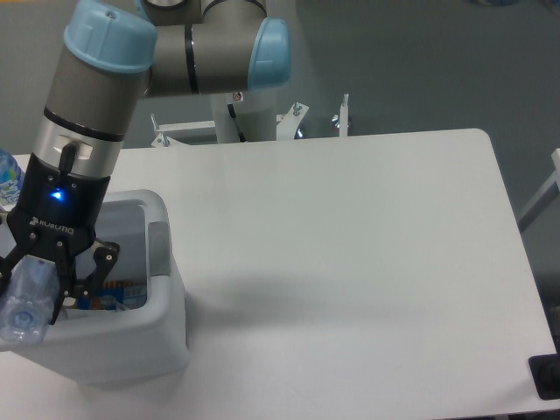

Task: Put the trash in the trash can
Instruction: 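Lower the bottle into the bin and open the gripper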

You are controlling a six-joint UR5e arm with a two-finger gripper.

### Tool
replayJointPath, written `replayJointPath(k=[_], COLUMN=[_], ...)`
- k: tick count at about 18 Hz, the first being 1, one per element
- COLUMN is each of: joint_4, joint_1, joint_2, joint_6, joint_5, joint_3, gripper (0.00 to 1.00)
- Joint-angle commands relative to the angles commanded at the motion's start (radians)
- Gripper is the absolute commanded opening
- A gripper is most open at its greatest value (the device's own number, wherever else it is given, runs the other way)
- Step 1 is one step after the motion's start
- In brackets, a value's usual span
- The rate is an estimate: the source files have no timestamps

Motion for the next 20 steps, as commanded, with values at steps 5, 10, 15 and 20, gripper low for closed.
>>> replayJointPath(k=[5,10,15,20], joint_4=[0.002,0.003,0.005,0.006], joint_1=[0.0,-0.003,-0.003,0.015], joint_2=[0.005,0.041,0.069,0.069], joint_6=[0.114,0.221,0.257,0.244], joint_5=[-0.005,-0.006,-0.006,-0.006], joint_3=[-0.028,-0.104,-0.132,-0.091], gripper=[0.6,0.6,1.0,1.0])
